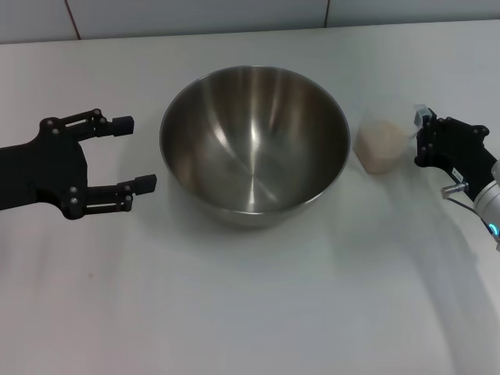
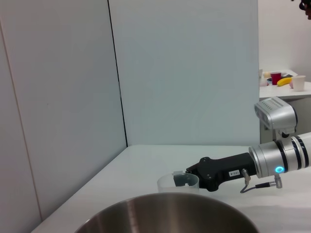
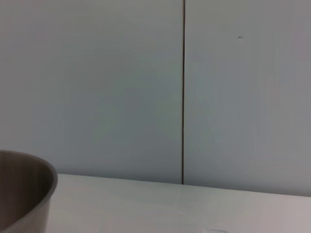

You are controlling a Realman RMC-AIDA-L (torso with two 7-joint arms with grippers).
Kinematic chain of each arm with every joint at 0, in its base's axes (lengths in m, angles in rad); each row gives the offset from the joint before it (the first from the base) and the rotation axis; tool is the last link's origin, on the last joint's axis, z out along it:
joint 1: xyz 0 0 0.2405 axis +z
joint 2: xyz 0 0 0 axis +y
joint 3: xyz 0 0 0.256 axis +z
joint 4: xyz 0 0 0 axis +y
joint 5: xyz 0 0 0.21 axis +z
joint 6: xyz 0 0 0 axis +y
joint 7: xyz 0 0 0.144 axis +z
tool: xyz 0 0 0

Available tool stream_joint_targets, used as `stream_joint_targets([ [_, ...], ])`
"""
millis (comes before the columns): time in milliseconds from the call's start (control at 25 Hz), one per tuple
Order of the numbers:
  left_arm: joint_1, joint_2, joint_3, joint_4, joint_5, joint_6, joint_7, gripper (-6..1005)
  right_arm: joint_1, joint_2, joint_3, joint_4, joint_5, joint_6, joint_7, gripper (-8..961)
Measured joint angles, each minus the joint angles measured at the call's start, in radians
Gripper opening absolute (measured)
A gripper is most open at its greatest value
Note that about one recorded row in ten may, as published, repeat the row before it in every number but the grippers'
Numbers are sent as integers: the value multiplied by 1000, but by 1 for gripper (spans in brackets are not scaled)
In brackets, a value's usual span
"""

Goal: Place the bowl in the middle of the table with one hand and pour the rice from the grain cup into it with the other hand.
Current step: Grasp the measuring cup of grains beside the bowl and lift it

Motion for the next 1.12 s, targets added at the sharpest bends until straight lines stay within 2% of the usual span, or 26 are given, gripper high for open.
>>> stream_joint_targets([
  [400,-2,0,5,-9,-3,-1,5,822,-10,1,10,7,1,-16,0,8],
  [840,-3,-1,2,-15,-4,-6,13,822,-7,-2,11,9,3,-148,-7,8],
  [1000,-3,-3,3,-20,-5,-6,14,822,0,-2,10,19,3,-193,-78,9],
  [1120,-4,-3,4,-21,-6,-6,14,822,5,-3,10,57,3,-216,-225,9],
])
